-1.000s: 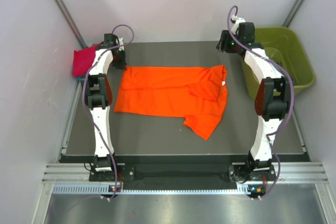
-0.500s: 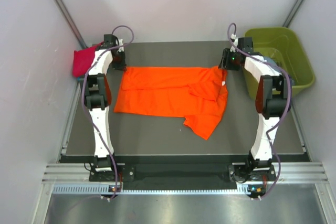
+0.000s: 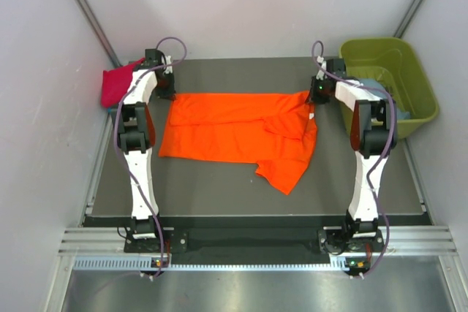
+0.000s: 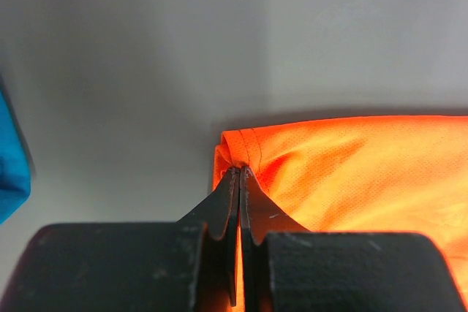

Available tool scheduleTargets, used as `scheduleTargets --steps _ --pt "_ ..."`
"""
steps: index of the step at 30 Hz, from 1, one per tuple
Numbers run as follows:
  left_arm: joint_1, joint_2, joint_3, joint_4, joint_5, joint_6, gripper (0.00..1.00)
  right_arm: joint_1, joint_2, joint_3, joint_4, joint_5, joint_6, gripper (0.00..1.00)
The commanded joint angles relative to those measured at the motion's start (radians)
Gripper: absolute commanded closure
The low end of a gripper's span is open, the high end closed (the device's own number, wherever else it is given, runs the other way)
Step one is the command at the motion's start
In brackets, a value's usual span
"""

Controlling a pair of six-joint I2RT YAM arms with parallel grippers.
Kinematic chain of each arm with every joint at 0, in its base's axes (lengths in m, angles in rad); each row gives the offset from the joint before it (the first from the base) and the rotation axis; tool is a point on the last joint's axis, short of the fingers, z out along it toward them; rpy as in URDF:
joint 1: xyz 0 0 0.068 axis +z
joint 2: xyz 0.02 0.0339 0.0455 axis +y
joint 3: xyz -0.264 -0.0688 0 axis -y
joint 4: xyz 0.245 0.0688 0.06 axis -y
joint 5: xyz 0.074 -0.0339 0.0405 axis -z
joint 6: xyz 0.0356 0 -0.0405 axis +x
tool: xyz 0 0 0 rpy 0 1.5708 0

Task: Fold and stack the t-shirts
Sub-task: Fold the tshirt

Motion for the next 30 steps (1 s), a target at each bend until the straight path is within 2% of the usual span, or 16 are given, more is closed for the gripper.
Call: scheduleTargets --steps 1,10,17,21,24,30 --pt "0.001 -0.072 -0.005 0.017 -0.033 0.009 1.0 0.001 0.011 0.08 0.06 -0.008 -0.019 1.0" --pt "0.002 0.005 0.081 0.037 -0.057 0.013 1.0 -0.005 0.098 0.223 0.072 0.03 -0.021 1.0" --pt "0.002 0.065 0.169 0.07 -0.068 0.018 1.0 0.002 0.114 0.255 0.08 0.033 -0.007 0.99" --pt "0.0 0.085 0.184 0.076 -0.071 0.019 1.0 0.013 0.1 0.237 0.068 0.026 0.004 0.96" --pt "0.0 0.091 0.186 0.079 -0.082 0.018 1.0 0.024 0.063 0.197 0.054 0.0 0.024 1.0" --pt "0.0 0.108 0.205 0.087 -0.093 0.013 1.0 0.047 0.003 0.102 0.048 -0.037 0.055 1.0"
